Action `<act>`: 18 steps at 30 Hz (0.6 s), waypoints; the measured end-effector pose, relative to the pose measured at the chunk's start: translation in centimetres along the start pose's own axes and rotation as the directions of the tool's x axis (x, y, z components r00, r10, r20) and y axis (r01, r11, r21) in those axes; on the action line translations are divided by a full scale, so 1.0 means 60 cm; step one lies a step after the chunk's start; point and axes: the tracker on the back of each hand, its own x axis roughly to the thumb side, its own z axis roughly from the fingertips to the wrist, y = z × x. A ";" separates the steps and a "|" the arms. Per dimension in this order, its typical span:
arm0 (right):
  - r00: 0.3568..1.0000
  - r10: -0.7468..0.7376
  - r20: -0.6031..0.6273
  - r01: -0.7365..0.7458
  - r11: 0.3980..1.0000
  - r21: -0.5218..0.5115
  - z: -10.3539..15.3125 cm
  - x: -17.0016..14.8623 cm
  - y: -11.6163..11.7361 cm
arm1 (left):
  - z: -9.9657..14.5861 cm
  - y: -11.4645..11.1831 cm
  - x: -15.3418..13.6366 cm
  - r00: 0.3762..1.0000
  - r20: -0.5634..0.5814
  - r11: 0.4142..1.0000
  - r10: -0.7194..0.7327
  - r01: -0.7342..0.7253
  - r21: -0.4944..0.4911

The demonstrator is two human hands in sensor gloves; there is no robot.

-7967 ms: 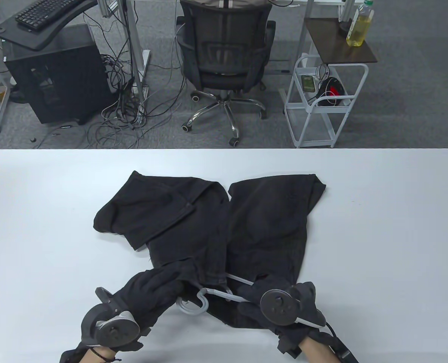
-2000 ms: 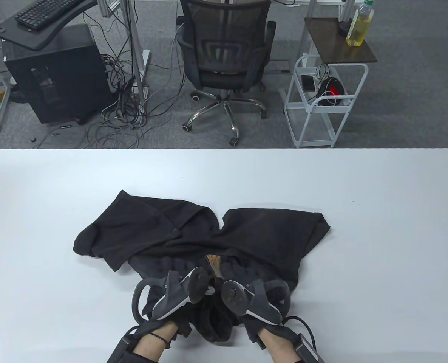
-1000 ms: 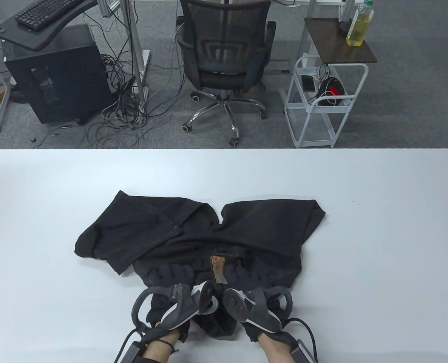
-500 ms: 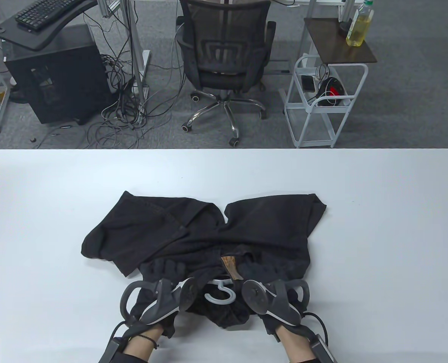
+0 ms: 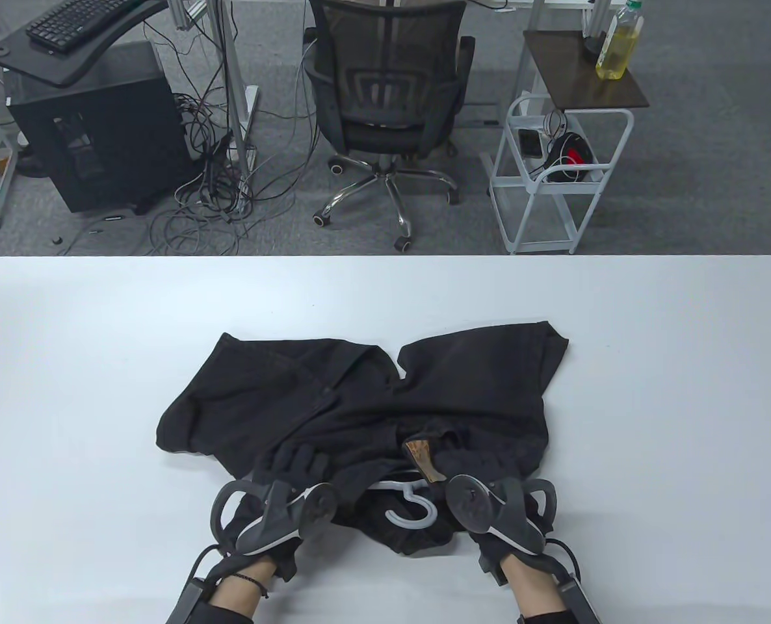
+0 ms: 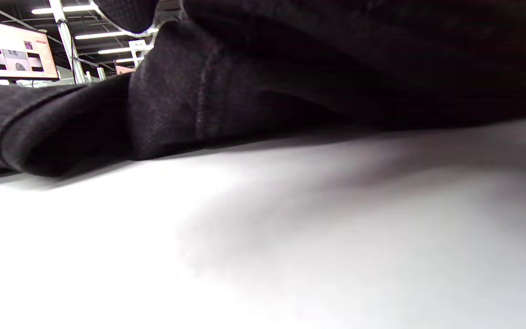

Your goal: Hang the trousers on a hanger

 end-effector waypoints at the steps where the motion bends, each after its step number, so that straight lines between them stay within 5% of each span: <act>1: 1.000 -0.005 -0.002 0.005 1.000 0.004 0.001 -0.001 0.003 | 0.000 -0.001 0.001 1.000 0.001 1.000 -0.001 0.001 -0.005; 18: 0.998 -0.054 0.017 0.049 0.978 0.205 0.002 -0.002 0.033 | -0.002 -0.011 0.002 0.998 0.034 0.979 0.060 -0.052 -0.196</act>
